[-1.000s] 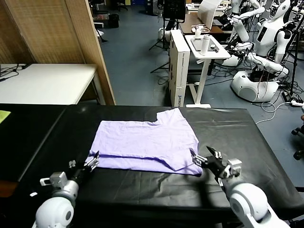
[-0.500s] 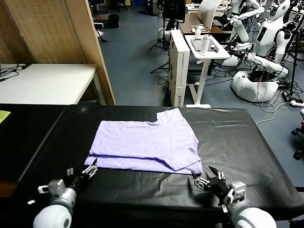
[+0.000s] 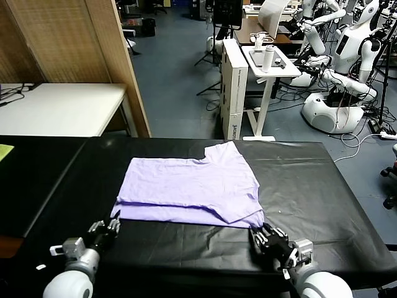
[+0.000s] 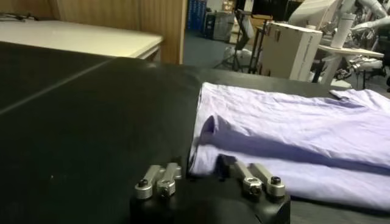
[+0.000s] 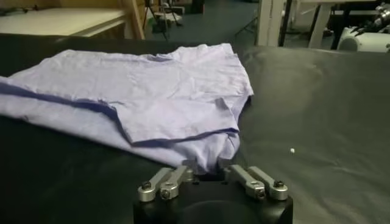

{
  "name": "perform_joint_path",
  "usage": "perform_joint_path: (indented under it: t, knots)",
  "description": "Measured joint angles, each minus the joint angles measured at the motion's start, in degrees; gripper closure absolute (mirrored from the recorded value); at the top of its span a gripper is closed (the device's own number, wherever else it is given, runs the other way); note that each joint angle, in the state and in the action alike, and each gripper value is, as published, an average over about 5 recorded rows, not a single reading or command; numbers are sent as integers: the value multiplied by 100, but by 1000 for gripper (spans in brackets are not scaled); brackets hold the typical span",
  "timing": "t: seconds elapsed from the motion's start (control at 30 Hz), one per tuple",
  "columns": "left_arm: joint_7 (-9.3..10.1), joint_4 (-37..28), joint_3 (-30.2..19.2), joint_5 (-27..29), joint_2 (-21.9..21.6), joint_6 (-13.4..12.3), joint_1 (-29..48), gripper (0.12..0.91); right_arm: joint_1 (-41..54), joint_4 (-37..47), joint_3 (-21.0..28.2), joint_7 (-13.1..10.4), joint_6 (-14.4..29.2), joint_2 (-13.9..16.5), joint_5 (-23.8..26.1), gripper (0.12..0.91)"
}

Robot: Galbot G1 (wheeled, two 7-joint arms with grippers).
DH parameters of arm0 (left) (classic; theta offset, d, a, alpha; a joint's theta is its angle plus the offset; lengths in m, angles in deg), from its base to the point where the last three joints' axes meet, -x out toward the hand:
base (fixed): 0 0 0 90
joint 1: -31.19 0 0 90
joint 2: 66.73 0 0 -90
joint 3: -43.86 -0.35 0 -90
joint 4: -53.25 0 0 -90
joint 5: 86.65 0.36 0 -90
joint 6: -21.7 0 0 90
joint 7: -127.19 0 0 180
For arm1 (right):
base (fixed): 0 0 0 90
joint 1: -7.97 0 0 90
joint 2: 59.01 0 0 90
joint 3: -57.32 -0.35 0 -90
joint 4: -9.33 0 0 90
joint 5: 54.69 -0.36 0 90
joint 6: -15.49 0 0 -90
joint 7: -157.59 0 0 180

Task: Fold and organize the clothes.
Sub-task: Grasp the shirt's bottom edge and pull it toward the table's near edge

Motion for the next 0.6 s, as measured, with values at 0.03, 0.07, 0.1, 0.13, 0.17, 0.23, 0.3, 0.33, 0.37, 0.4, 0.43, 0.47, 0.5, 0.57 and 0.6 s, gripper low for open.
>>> perform_joint_path:
  t: [0.03,0.07,0.1,0.13,0.17,0.23,0.3,0.33,0.37,0.4,0.43,0.47,0.5,0.57,0.6]
  knots:
    - [8,42,16,8,-18,3,-41,881,-80,-83,-50,-22,-54,2,-2,886]
    - [17,89,33,19,-35,5,-87,882,-160,-164,-100,-40,-96,2,-2,886]
    - [27,137,51,33,-47,6,-138,882,-238,-241,-146,-58,-130,-1,-1,886]
    - [35,185,69,46,-54,7,-189,882,-316,-316,-190,-71,-157,-7,1,886]
    - [44,236,89,59,-60,8,-248,882,-391,-384,-232,-81,-176,-16,3,886]
    - [54,339,129,85,-67,7,-384,882,-526,-486,-303,-87,-192,-42,7,886]
    - [57,442,171,101,-71,0,-551,882,-645,-566,-352,-88,-197,-74,12,886]
    - [57,490,192,107,-74,-8,-639,882,-694,-600,-363,-88,-203,-90,15,886]
    - [56,539,214,111,-76,-20,-734,882,-737,-635,-369,-91,-210,-104,18,886]
    - [54,582,236,113,-76,-34,-828,882,-775,-669,-369,-99,-223,-117,21,886]
    - [53,621,255,114,-74,-49,-916,882,-809,-705,-367,-113,-241,-129,24,886]
    - [53,659,276,114,-69,-64,-1005,882,-843,-741,-365,-132,-266,-139,24,886]
    - [53,694,296,115,-61,-78,-1091,882,-875,-776,-365,-153,-293,-147,25,881]
    - [56,755,332,115,-38,-100,-1240,882,-945,-848,-385,-184,-353,-157,25,852]
    - [60,786,349,115,-27,-108,-1308,882,-983,-885,-406,-191,-383,-160,25,810]
